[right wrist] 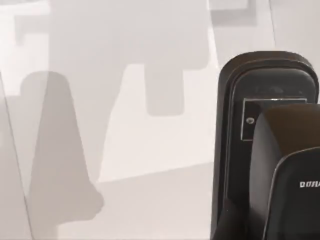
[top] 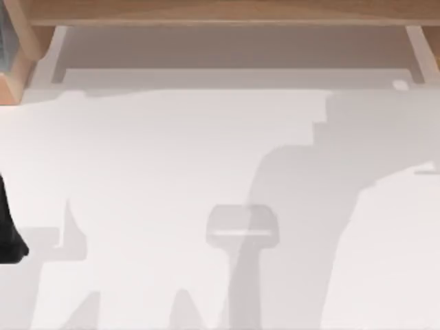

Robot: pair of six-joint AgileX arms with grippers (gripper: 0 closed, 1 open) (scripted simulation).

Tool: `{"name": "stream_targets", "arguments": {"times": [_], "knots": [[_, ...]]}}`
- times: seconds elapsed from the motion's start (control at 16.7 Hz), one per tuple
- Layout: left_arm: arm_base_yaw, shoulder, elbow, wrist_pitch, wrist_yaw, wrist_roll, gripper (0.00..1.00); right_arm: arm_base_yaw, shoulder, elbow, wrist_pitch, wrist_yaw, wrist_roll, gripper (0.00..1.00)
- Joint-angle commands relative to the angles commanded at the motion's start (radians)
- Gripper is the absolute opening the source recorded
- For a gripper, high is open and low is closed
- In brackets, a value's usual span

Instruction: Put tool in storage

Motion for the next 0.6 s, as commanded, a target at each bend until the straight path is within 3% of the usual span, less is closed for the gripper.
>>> {"name": "stream_targets", "arguments": {"times": [0.24,0.6], "knots": [[0.0,0.0,0.0,0.0,0.0,0.0,1.0,-0.013,-0.002,-0.001,0.015,-0.003,-0.001,0.0],[0.0,0.0,0.0,0.0,0.0,0.0,1.0,0.01,0.185,-0.103,0.036,-0.038,-0.123,0.0]]}}
